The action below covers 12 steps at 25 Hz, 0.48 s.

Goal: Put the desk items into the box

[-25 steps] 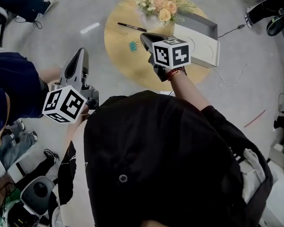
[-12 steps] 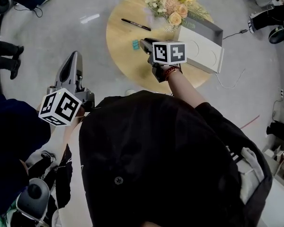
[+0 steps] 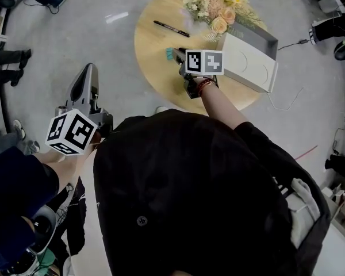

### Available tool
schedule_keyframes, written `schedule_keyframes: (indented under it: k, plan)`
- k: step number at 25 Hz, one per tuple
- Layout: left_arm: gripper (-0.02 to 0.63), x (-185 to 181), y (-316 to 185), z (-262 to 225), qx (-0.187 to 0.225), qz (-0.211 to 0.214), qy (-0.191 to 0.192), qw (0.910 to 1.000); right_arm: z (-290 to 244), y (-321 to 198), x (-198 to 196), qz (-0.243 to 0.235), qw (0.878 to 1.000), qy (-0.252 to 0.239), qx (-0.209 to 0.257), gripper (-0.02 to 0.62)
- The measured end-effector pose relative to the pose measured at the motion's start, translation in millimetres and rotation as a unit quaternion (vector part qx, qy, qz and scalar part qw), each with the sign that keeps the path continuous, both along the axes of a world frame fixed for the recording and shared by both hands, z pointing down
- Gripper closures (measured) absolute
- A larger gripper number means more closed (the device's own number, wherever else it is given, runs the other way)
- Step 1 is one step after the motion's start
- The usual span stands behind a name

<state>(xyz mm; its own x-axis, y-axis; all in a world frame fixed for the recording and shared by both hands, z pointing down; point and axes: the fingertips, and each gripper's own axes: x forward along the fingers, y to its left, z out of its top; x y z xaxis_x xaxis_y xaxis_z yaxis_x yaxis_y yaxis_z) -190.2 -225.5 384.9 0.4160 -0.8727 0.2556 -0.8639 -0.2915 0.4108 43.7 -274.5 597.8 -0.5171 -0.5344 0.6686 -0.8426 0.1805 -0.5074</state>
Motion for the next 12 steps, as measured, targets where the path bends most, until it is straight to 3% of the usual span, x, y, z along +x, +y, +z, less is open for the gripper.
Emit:
schedule_keyframes:
  k: [12]
  plan:
    - [0.595, -15.6, -2.9, 5.3, -0.009, -0.018, 0.003, 0.9998, 4.4, -7.3, -7.5, 0.002, 1.0, -0.008, -0.012, 0.5]
